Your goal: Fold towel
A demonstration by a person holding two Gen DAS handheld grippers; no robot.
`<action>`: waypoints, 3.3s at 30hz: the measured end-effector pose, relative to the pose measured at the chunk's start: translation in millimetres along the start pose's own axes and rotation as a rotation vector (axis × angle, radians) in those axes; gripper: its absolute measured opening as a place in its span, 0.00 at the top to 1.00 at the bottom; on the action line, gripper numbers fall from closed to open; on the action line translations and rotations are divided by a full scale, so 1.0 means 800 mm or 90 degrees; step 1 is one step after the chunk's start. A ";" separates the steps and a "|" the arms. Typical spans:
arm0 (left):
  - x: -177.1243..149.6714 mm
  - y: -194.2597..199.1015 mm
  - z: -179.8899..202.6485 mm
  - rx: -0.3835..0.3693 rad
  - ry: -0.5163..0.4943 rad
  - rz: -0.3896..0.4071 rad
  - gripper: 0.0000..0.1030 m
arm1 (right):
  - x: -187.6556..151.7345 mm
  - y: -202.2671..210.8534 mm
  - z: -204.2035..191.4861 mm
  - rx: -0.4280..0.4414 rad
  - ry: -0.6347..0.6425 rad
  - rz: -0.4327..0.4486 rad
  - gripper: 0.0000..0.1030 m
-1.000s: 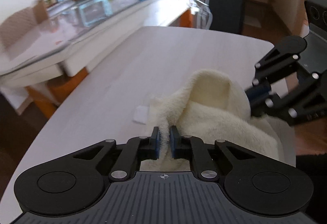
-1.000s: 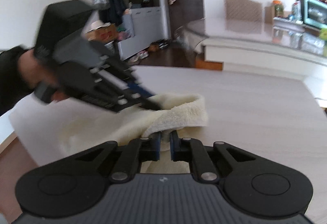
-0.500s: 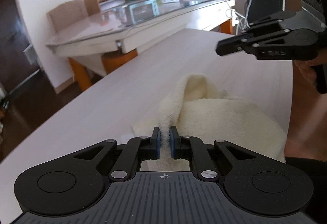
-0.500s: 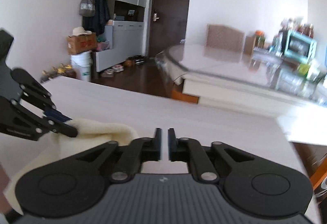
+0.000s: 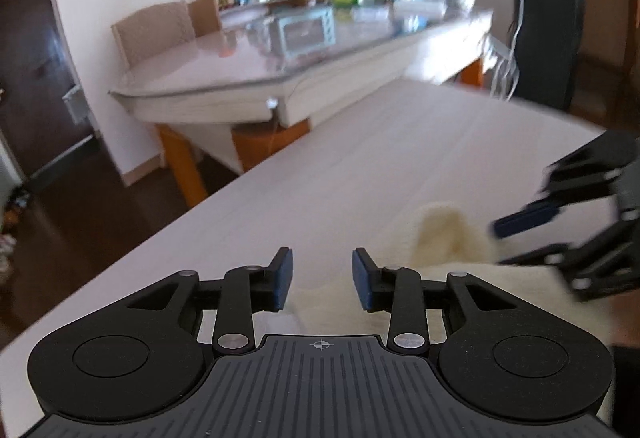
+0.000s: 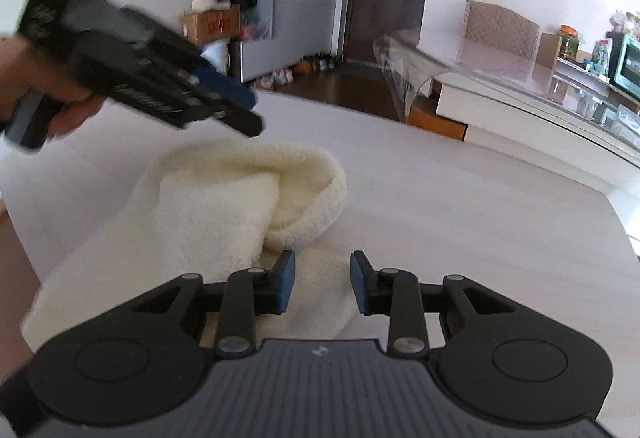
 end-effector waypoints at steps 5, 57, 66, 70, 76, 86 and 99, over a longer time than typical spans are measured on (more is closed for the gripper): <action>-0.016 -0.014 0.006 -0.015 -0.017 -0.025 0.65 | -0.005 0.006 0.012 -0.026 -0.003 -0.008 0.64; 0.039 -0.020 0.052 -0.047 -0.101 -0.009 0.95 | -0.010 0.024 0.024 -0.027 -0.023 -0.005 0.88; 0.025 -0.005 0.031 0.004 -0.034 0.018 0.94 | -0.020 0.055 -0.010 0.049 0.032 -0.012 0.86; 0.019 0.019 0.030 -0.026 -0.016 0.091 0.94 | -0.006 0.066 0.008 0.095 -0.068 0.022 0.80; 0.021 0.054 0.015 -0.036 -0.016 0.169 0.94 | 0.013 0.052 0.052 0.042 -0.142 0.061 0.57; 0.023 0.100 0.024 -0.050 -0.046 0.259 0.94 | -0.001 0.009 0.004 0.101 -0.035 0.001 0.51; 0.001 0.050 0.024 -0.008 -0.054 0.143 0.77 | -0.009 0.002 0.019 -0.138 0.059 -0.016 0.90</action>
Point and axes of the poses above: each gripper's, at about its wrist camera, not at the fingertips, and y roughly against the way its jaws point, z to its right, x to its top, the point moved 5 cm from there along -y, roughly the way its jaws point, and after that the axes turned 9 degrees about -y, right-handed, at the moved point
